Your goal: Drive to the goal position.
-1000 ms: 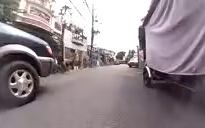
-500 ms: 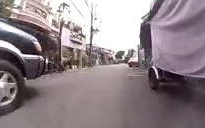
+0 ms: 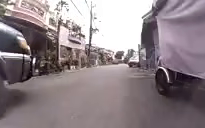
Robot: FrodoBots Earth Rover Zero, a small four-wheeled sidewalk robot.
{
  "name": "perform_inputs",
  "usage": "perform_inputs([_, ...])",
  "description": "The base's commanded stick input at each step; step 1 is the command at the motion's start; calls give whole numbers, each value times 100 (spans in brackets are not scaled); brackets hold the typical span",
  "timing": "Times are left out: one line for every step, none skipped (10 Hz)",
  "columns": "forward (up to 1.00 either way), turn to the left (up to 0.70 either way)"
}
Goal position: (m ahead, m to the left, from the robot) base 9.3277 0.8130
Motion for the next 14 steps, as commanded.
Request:
perform_inputs([70, 0])
perform_inputs([70, 0])
perform_inputs([70, 0])
perform_inputs([70, 0])
perform_inputs([70, 0])
perform_inputs([70, 0])
perform_inputs([70, 0])
perform_inputs([70, 0])
perform_inputs([70, 0])
perform_inputs([70, 0])
perform_inputs([70, 0])
perform_inputs([70, 0])
perform_inputs([70, 0])
perform_inputs([70, 0])
